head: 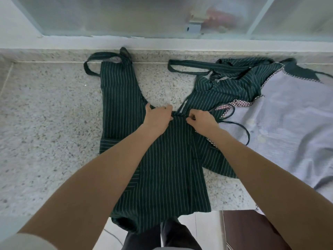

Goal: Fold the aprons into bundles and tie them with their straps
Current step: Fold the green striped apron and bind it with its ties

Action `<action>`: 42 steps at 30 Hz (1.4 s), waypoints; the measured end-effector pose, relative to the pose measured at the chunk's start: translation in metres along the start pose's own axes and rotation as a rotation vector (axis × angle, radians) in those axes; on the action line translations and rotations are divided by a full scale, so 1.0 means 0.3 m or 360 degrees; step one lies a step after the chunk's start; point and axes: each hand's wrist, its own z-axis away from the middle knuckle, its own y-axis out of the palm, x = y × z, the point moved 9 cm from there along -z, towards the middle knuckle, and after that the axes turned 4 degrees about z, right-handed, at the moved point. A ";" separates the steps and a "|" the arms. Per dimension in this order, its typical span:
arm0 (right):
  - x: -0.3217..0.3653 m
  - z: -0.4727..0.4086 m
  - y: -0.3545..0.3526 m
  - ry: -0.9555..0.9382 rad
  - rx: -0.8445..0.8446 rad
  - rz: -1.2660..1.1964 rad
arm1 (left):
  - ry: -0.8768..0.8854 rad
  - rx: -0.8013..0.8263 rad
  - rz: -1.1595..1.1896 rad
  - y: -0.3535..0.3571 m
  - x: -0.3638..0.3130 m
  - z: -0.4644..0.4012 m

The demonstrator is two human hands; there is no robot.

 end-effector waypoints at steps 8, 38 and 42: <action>-0.012 -0.069 -0.008 0.0070 0.0032 0.0103 | -0.0123 0.0010 0.0043 0.029 0.056 -0.018; 0.010 0.000 0.045 0.0389 -0.0335 -0.0094 | -0.1627 -0.0404 0.1336 0.096 0.622 0.389; 0.058 0.021 0.031 0.0318 -0.0481 -0.0113 | -0.1595 -0.0408 0.1370 0.078 0.670 0.383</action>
